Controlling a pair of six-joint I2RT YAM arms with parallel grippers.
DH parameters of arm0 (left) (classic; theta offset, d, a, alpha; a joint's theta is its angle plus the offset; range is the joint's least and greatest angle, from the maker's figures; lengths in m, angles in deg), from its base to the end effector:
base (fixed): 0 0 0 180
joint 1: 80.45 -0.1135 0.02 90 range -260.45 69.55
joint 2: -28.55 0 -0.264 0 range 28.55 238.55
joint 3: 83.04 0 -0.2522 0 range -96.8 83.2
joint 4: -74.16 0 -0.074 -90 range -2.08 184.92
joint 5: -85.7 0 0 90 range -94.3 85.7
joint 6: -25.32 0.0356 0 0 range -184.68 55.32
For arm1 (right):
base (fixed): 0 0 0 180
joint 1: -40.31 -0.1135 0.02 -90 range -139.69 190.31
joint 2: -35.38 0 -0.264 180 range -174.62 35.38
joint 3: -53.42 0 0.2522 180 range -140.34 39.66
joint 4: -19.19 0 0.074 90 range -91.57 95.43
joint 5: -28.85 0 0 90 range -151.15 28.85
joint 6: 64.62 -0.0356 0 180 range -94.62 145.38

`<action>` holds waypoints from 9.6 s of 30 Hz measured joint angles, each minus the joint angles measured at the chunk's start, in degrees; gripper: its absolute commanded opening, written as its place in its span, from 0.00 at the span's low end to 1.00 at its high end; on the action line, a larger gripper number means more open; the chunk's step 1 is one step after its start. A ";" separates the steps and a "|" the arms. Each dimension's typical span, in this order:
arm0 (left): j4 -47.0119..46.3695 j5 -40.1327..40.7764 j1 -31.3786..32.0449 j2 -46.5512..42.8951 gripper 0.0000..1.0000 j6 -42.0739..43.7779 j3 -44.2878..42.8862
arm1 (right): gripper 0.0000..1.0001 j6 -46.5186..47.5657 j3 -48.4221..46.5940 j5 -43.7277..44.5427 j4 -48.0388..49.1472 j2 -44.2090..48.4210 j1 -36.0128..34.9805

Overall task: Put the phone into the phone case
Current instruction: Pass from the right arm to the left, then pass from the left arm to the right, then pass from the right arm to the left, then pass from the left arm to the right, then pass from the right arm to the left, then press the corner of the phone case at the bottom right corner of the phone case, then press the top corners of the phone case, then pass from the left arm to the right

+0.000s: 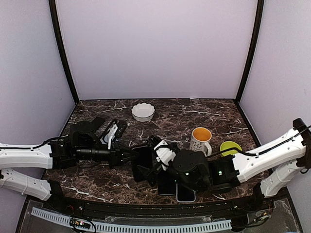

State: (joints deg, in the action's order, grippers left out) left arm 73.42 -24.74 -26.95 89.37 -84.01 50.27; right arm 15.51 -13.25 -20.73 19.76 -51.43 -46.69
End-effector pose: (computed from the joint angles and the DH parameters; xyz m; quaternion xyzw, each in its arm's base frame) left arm 0.1329 -0.2006 0.2576 0.3320 0.7059 -0.4742 0.4082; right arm 0.0407 0.3357 0.2564 -0.3222 0.7237 0.2176 0.5702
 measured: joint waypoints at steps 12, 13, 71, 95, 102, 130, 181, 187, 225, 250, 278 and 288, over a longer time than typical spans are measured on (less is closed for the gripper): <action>-6.75 -2.95 8.17 -1.68 0.00 13.03 9.86 | 0.95 3.23 15.23 -35.63 3.34 18.82 9.55; -8.24 -3.28 8.44 -1.68 0.00 13.60 11.23 | 0.94 3.65 15.26 -37.79 3.67 18.25 9.62; -20.55 -3.08 9.79 4.87 0.43 19.08 16.92 | 0.00 7.13 5.42 -57.02 1.64 0.90 14.16; -18.45 -7.61 10.05 -9.09 0.00 12.83 12.87 | 0.57 3.30 2.58 -63.45 1.33 8.52 14.32; -18.01 -8.24 10.05 -9.11 0.00 12.57 11.52 | 0.02 1.46 2.73 -63.65 4.02 7.93 14.32; -16.59 -7.17 10.01 -7.98 0.00 10.03 8.26 | 0.37 -2.99 5.90 -59.67 10.14 14.27 14.43; -15.26 -3.87 10.05 -11.87 0.00 9.73 8.04 | 0.00 -5.57 10.58 -59.98 15.80 9.94 14.58; -14.23 -2.69 9.79 -11.54 0.00 8.94 7.80 | 0.34 -3.96 10.54 -60.04 14.97 9.79 14.69; 8.83 0.02 13.66 -5.01 0.00 28.09 2.75 | 0.10 15.28 -17.81 -58.88 -35.87 6.82 13.22; -0.24 -1.51 13.70 -5.64 0.00 19.71 3.08 | 0.69 15.13 -17.05 -57.77 -33.38 8.35 12.83; -7.96 11.63 13.90 -10.21 0.94 5.07 3.87 | 0.00 -7.37 -0.02 -51.98 -2.91 11.63 15.04; 12.07 35.23 12.07 -8.09 0.99 1.73 -1.38 | 0.00 -16.98 -0.26 -45.27 -15.72 6.69 29.75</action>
State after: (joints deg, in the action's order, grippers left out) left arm 85.48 10.49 -14.89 81.28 -82.28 48.90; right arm -1.47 -13.51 -65.99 4.05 -44.74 -16.94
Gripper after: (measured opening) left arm 0.988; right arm 0.088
